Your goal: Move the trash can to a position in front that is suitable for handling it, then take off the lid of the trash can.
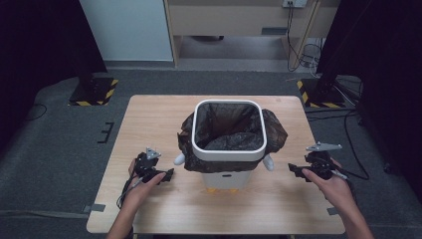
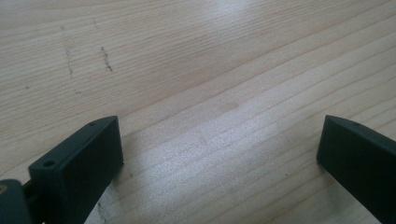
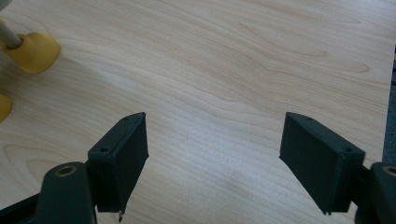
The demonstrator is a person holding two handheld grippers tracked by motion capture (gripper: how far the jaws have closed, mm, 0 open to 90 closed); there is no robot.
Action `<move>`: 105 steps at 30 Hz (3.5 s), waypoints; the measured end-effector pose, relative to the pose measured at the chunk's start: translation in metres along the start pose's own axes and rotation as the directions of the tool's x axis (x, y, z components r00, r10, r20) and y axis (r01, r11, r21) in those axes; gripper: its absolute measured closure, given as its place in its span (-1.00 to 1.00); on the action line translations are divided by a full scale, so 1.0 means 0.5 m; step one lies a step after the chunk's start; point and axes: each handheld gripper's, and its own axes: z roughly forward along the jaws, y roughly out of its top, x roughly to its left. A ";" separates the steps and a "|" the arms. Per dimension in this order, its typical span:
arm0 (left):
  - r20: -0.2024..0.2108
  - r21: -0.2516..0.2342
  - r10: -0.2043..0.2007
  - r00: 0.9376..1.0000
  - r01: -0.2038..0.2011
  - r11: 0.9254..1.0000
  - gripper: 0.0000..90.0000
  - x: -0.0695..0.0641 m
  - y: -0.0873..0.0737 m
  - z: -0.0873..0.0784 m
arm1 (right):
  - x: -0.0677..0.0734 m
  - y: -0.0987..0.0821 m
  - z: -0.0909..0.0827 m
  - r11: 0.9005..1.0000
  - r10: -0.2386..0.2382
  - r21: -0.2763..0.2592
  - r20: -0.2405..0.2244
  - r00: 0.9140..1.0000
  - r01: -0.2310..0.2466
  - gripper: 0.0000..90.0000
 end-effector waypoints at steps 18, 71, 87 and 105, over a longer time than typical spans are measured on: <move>0.006 0.013 0.005 1.000 -0.005 1.000 -1.00 0.001 0.003 0.000 | 0.003 0.053 -0.060 1.000 -0.018 -0.011 -0.031 0.999 0.018 -0.60; 0.008 0.005 0.006 1.000 -0.006 1.000 -1.00 -0.002 0.001 0.000 | 0.050 0.298 -0.171 0.987 -0.109 -0.122 -0.064 0.992 0.100 0.08; 0.013 0.016 0.013 1.000 -0.013 1.000 -1.00 -0.001 0.004 0.000 | 0.083 0.374 -0.187 0.982 -0.111 -0.166 -0.101 0.989 0.093 0.08; 0.014 0.010 0.014 1.000 -0.014 1.000 -1.00 -0.001 0.002 0.000 | 0.130 0.415 -0.204 0.970 -0.134 -0.221 -0.133 0.982 0.102 -0.18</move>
